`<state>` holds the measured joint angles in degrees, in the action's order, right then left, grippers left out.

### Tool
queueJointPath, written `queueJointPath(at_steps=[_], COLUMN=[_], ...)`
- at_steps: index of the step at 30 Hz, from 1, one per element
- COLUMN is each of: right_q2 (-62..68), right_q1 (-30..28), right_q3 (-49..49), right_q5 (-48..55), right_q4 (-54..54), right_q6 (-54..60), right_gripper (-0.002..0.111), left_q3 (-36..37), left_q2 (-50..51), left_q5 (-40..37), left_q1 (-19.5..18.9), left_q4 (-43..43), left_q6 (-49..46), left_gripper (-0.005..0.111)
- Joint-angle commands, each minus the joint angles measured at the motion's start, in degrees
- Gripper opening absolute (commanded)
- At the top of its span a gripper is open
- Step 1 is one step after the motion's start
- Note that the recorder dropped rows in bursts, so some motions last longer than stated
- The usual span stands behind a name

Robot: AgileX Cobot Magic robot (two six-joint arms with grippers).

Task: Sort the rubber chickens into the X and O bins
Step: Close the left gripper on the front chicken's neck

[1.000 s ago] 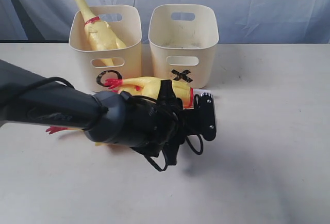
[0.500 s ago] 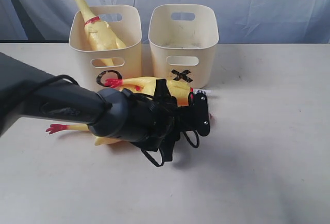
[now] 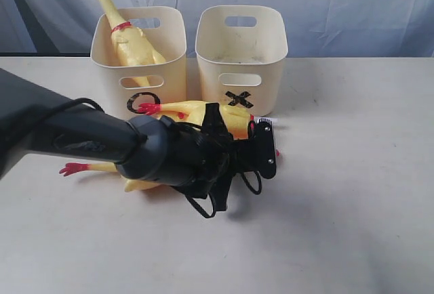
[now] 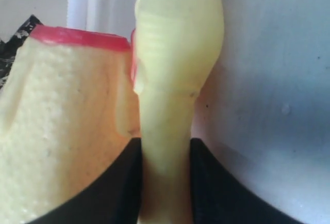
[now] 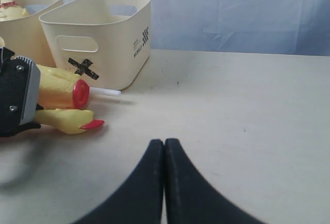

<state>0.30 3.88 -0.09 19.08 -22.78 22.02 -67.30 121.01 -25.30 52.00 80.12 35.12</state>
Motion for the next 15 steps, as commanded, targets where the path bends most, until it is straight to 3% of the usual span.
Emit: queueJointPath(at_steps=[1, 7, 15], right_q2=[-0.3, -0.3, -0.3], right_q1=[0.19, 0.19, 0.19], right_q3=[0.09, 0.09, 0.09], right_q5=[-0.37, -0.37, -0.37], right_q4=[0.19, 0.19, 0.19], right_q6=[0.19, 0.19, 0.19], right_gripper=[-0.001, -0.001, -0.001], left_q3=[-0.1, -0.1, -0.1], left_q2=[-0.15, -1.44, -7.63], left_q5=[-2.81, -4.94, -6.06], left_q1=[0.46, 1.86, 2.53], left_q4=[0.5, -1.09, -17.85], left_q6=[0.14, -1.48, -15.59], left_gripper=[0.0, 0.0, 0.0])
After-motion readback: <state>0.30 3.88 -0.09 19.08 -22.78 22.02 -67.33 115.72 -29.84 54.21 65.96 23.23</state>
